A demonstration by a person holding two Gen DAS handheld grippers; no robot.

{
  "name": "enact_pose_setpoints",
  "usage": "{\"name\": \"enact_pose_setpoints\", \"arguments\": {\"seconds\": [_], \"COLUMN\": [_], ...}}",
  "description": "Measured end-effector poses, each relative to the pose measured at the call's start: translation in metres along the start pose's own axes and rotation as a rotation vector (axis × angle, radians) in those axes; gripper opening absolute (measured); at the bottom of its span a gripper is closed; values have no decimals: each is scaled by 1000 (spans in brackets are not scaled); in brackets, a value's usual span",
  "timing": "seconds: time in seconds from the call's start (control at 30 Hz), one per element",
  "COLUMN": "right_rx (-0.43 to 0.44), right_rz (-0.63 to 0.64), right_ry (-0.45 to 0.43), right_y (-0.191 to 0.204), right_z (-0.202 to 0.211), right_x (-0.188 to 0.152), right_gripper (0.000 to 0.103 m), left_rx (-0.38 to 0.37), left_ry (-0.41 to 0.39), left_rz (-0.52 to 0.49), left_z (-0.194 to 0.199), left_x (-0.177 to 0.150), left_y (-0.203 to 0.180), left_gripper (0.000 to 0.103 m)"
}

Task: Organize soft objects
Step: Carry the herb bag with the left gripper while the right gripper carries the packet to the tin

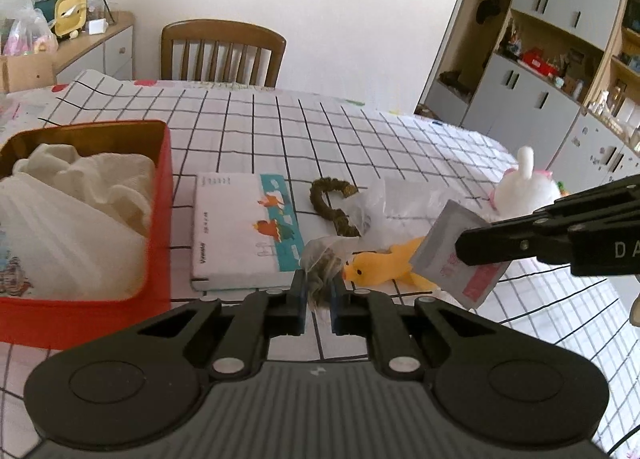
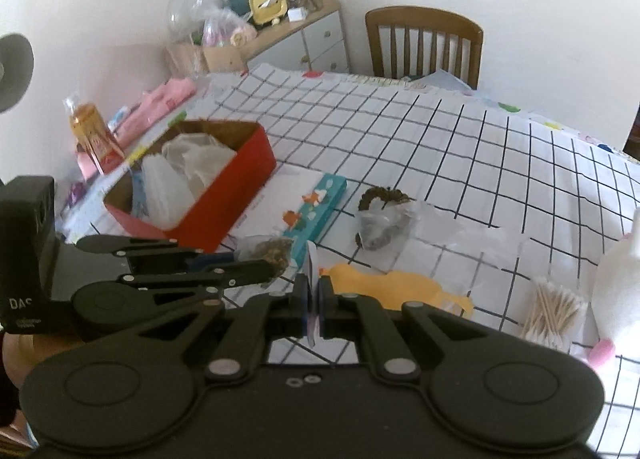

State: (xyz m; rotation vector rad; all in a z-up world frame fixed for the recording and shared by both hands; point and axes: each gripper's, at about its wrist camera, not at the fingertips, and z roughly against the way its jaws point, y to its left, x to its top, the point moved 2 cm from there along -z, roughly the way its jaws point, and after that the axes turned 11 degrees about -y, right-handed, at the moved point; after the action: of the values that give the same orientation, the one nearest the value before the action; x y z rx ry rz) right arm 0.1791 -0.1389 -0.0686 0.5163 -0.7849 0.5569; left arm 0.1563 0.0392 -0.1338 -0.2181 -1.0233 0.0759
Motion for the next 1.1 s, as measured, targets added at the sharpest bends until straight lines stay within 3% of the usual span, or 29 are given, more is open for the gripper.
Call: {"name": "enact_pose_setpoints", "arguments": {"seconds": [0.63, 1.1], "right_rx": [64, 95], "right_rz": [-46, -79], "right_ry": [-140, -154], "right_y": [67, 111], "right_z": [26, -22], "right_x": [43, 77], "right_gripper": [4, 4], "left_rx": [58, 100], "left_ry": [-75, -64], "left_rz": [-9, -65], "left_z": [87, 94], "left_x": [54, 89], "left_y": [53, 118], "left_gripper": [11, 11]}}
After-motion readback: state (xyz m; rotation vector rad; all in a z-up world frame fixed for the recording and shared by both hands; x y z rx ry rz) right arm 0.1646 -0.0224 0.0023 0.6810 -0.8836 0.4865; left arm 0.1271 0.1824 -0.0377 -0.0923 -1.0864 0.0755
